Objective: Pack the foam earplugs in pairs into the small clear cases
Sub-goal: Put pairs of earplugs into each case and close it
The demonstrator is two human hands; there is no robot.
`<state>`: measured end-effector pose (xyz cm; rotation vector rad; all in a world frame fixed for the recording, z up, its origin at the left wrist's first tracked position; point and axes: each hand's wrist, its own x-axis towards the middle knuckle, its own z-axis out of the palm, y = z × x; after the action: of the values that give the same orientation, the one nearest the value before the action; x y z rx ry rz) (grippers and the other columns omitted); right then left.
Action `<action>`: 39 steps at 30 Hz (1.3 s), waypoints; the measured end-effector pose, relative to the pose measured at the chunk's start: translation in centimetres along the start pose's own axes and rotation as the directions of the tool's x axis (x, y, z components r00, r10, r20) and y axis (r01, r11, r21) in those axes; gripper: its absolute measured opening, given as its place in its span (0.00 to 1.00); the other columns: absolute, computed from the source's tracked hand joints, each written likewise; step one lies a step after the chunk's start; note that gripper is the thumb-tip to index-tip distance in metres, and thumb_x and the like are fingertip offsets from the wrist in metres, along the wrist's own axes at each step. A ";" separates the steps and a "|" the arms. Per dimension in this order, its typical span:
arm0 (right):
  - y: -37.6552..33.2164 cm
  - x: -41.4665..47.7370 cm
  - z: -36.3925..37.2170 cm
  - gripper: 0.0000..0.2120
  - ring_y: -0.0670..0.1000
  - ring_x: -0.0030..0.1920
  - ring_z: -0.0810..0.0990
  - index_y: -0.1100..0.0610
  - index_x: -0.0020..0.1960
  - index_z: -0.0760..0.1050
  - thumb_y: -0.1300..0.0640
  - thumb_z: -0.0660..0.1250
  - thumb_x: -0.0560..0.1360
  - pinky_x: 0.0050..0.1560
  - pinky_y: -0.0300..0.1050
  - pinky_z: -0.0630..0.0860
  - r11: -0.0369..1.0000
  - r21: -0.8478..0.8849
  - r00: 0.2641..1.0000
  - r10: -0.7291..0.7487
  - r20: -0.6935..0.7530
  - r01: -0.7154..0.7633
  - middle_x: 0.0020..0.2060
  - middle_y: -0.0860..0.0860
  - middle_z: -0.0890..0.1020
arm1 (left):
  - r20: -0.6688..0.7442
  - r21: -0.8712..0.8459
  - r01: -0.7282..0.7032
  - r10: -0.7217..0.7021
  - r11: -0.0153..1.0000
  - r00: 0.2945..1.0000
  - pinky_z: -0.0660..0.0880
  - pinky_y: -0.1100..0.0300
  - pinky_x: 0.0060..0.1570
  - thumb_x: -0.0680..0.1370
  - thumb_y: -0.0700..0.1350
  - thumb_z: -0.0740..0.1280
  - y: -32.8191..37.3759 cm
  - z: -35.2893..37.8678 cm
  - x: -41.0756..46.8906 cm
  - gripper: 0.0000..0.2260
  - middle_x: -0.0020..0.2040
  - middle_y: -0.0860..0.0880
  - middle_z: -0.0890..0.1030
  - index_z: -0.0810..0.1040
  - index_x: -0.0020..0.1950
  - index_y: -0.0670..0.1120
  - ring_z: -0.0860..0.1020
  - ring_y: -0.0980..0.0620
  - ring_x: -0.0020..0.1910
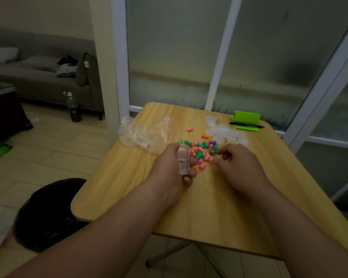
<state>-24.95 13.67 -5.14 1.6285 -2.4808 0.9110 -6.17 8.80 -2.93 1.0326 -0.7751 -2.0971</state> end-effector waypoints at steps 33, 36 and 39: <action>-4.9 -4.0 -3.8 0.04 0.48 0.39 0.83 0.52 0.46 0.82 0.59 0.76 0.75 0.39 0.42 0.78 0.816 0.576 0.999 -0.049 -0.004 0.042 0.38 0.51 0.85 | 0.248 0.053 0.068 -0.079 0.996 0.965 0.66 0.62 0.27 0.84 0.56 0.58 -1.4 1.7 0.0 0.16 0.36 0.49 0.79 0.80 0.53 0.47 0.71 0.53 0.31; -5.3 -4.7 -3.3 0.06 0.39 0.43 0.78 0.47 0.45 0.85 0.58 0.78 0.73 0.43 0.27 0.70 0.874 0.476 0.993 -0.121 0.017 0.098 0.44 0.45 0.81 | 0.257 0.023 0.068 -0.072 0.997 0.964 0.70 0.60 0.35 0.84 0.56 0.58 -1.5 1.7 0.0 0.17 0.39 0.49 0.81 0.81 0.53 0.48 0.76 0.54 0.34; -5.0 -4.6 -2.6 0.07 0.36 0.49 0.76 0.46 0.45 0.86 0.55 0.81 0.71 0.49 0.25 0.67 0.903 0.416 0.991 -0.134 0.026 0.111 0.49 0.48 0.78 | 0.252 -0.052 0.088 -0.072 0.995 0.965 0.75 0.58 0.38 0.85 0.57 0.57 -1.0 1.7 0.0 0.18 0.42 0.47 0.80 0.79 0.60 0.46 0.78 0.52 0.36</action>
<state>-19.35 17.35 -2.27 1.9200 -2.2925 1.4732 -7.92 9.77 -2.84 0.7866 -0.7929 -2.3361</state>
